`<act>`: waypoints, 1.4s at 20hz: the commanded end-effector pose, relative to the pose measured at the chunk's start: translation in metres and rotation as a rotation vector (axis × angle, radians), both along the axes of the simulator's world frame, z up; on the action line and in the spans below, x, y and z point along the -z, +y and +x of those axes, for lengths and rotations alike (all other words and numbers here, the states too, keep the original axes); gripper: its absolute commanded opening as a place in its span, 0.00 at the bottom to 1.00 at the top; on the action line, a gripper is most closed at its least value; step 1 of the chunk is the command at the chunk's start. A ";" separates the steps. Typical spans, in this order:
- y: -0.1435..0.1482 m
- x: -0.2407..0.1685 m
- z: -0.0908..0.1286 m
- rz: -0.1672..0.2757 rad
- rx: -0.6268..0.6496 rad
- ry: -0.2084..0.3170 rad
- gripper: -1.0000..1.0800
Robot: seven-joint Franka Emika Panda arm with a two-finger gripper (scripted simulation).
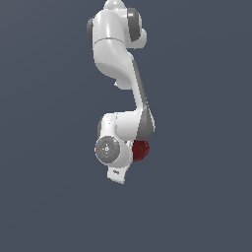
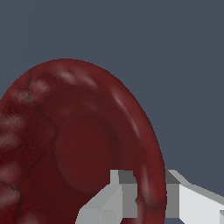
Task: Pick up the object and move it to a goal position.
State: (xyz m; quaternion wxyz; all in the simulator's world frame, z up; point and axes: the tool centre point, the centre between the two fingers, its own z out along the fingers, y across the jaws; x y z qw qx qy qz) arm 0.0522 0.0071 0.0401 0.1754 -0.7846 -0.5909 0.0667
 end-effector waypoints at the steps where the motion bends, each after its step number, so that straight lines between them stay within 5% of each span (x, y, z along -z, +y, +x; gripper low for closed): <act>1: 0.000 0.000 0.000 0.000 0.000 0.000 0.00; 15: -0.013 -0.005 0.004 0.006 -0.017 -0.043 0.00; 28: -0.086 -0.032 0.028 0.040 -0.109 -0.283 0.00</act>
